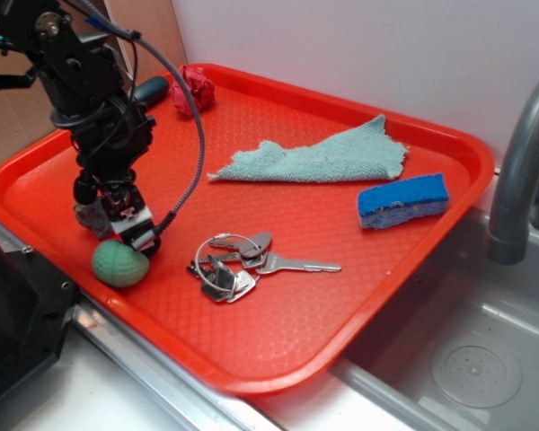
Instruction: Grab the rock.
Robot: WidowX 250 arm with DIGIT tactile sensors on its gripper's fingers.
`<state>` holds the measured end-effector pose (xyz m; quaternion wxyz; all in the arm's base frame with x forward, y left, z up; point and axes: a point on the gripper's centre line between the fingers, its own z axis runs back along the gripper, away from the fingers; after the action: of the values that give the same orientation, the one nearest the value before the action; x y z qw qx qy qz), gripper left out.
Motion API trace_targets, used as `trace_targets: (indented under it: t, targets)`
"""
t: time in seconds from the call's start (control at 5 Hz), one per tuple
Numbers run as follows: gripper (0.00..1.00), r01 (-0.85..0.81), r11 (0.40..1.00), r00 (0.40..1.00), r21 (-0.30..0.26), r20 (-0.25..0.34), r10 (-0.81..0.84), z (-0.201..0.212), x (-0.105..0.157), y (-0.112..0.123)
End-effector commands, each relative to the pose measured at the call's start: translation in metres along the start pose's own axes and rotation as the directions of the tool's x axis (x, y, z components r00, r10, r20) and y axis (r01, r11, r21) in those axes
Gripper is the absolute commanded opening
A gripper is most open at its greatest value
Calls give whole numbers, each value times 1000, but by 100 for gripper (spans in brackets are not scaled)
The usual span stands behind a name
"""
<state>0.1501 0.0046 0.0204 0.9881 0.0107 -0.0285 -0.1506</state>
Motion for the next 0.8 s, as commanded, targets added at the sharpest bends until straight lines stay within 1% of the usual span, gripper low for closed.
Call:
trace_targets:
  t: [0.0, 0.2, 0.4, 0.6]
  targets:
    - [100, -187, 982, 980, 37, -63, 189, 31, -7, 21]
    - [100, -347, 936, 938, 58, -3, 348, 59, -5, 31]
    - [100, -369, 929, 929, 38, -2, 369, 59, -12, 27]
    - [100, -326, 945, 944, 17, -44, 327, 37, -22, 17]
